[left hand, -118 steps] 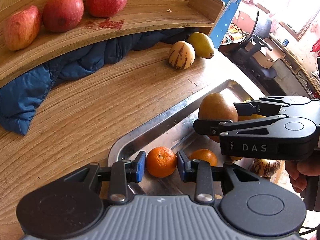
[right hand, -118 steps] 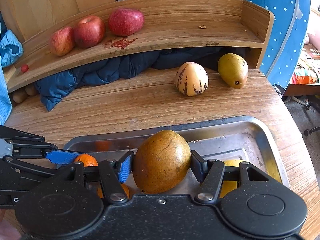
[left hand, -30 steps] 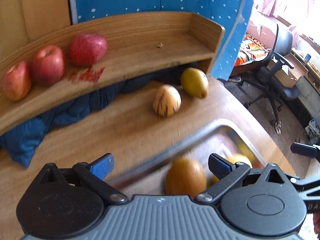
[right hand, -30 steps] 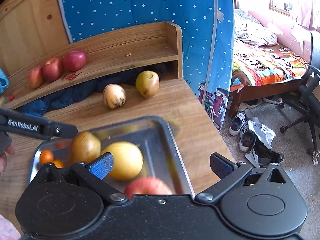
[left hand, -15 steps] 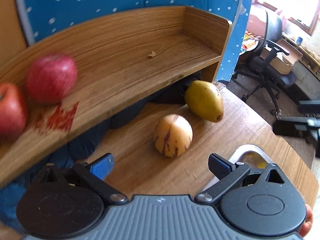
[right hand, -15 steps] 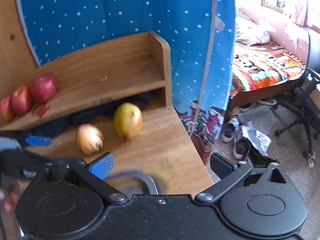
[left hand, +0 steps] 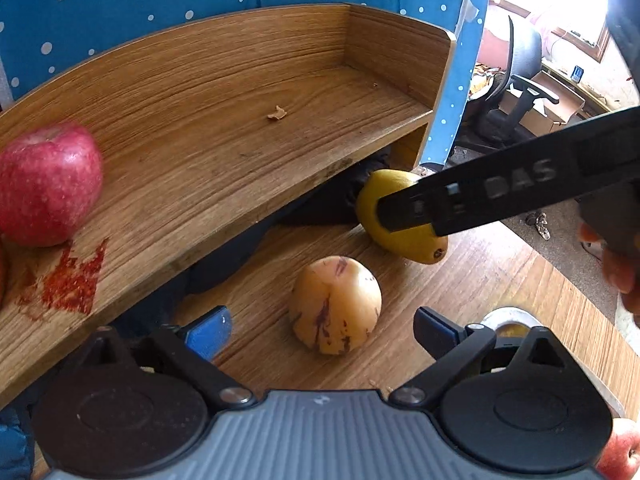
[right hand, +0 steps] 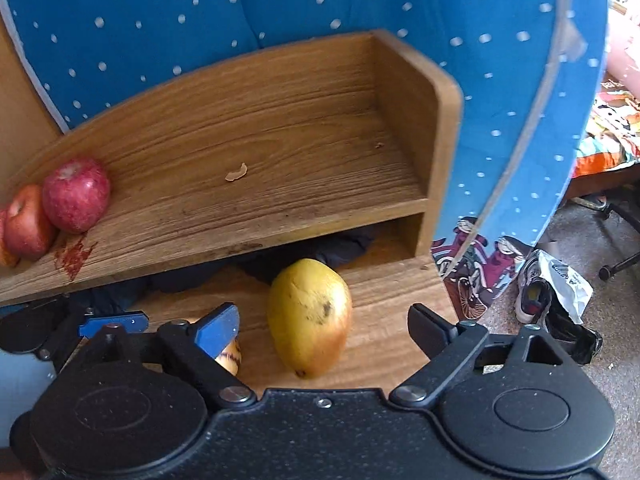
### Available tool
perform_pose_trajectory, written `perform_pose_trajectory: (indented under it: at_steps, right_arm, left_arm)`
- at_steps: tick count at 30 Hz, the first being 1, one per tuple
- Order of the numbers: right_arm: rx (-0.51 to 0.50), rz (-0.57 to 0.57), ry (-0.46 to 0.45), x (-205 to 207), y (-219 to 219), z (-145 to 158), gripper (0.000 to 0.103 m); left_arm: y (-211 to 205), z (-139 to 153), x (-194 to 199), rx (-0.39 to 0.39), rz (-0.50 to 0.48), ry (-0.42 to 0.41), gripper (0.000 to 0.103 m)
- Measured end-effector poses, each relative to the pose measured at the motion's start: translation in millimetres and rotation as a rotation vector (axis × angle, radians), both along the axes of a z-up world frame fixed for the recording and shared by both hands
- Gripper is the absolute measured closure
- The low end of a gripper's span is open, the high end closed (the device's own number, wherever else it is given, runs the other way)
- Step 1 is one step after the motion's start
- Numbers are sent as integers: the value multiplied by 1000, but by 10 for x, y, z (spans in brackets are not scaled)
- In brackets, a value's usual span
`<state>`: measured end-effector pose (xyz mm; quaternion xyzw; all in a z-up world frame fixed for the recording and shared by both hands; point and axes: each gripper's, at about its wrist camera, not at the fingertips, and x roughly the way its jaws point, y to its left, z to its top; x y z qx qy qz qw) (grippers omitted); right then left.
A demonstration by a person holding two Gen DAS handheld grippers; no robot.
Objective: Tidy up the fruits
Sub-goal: 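Grasp the striped pepino with the left tool while the right tool grasps the yellow pear, then carry the pepino with the left tool while the right tool carries the yellow pear to the tray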
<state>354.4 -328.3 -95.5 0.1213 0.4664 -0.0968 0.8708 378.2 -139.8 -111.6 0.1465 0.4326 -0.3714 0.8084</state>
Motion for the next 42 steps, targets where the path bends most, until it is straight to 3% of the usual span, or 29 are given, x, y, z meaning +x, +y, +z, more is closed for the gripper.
perform_pose_trajectory:
  at_steps: [12,14,22,35,42]
  right_arm:
    - [-8,29,34,225,92,-201,34]
    - [-10,29,39,243,102,-223,37]
    - [-20,24,49,250,79,-284,47]
    - [-5,-1,0,97,57,-303,48]
    - [18,-14,-51,-86,48,-157,48]
  left_arm:
    - [23,-39,70,-51,-26,23,29]
    - [10,-46,79,-55,-29,25,37]
    - [-56,-92,111,-59,-40,43,47]
    - [-9,-74,35,-66,-6,33,49]
    - [77,64,-80,-74,29,5,49]
